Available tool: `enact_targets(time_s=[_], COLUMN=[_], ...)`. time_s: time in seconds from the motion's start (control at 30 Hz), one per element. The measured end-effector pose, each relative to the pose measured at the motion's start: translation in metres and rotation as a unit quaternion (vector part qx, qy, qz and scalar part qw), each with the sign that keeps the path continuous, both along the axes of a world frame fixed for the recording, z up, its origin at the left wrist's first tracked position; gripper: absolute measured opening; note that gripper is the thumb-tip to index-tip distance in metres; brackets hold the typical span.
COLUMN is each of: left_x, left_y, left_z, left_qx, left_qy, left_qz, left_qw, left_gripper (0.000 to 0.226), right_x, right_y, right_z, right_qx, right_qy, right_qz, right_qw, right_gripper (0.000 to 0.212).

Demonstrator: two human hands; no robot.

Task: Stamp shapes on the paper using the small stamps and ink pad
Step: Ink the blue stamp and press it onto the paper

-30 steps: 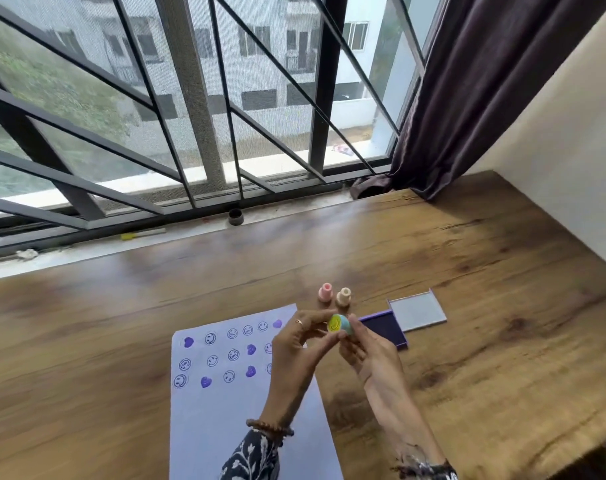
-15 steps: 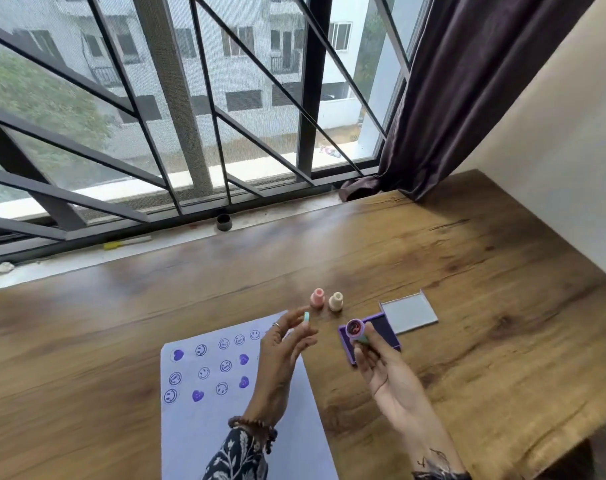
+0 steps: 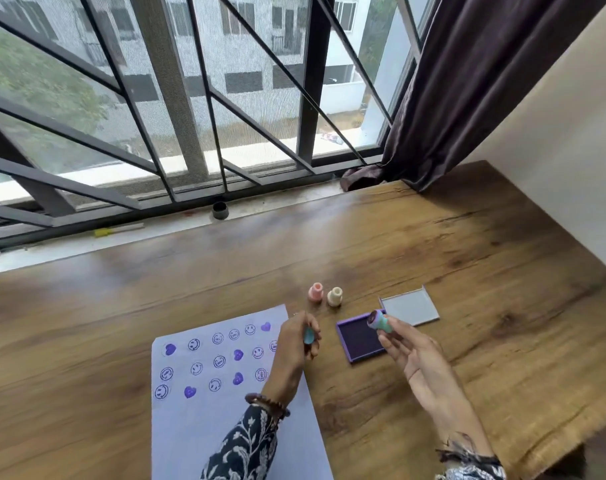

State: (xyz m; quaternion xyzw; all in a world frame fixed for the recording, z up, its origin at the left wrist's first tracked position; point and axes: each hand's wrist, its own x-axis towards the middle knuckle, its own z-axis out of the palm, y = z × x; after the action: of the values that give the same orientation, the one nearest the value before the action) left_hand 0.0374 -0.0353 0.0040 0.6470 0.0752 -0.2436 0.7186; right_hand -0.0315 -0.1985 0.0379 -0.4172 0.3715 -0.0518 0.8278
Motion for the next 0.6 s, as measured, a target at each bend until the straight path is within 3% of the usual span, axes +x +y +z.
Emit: enact_targets(time_s=[0.1, 0.37, 0.5, 0.6], left_x=[0.002, 0.001, 0.003, 0.005], left_y=[-0.005, -0.016, -0.019, -0.02], left_z=[-0.001, -0.005, -0.004, -0.007], left_qx=[0.042, 0.136, 0.091, 0.093], left_qy=[-0.016, -0.011, 0.007, 0.004], left_qz=[-0.041, -0.071, -0.095, -0.103], left_qw=[0.998, 0.988, 0.991, 0.99], left_gripper=[0.041, 0.008, 0.02, 0.031], right_x=[0.001, 0.009, 0.022, 0.027], right_y=[0.0, 0.01, 0.016, 0.014], right_z=[-0.002, -0.008, -0.008, -0.011], right_qx=[-0.024, -0.294, -0.413, -0.434], right_qy=[0.015, 0.093, 0.133, 0.14], right_qz=[0.006, 0.081, 0.13, 0.139], right_qw=[1.0, 0.948, 0.892, 0.879], right_gripper=[0.013, 0.012, 0.007, 0.008])
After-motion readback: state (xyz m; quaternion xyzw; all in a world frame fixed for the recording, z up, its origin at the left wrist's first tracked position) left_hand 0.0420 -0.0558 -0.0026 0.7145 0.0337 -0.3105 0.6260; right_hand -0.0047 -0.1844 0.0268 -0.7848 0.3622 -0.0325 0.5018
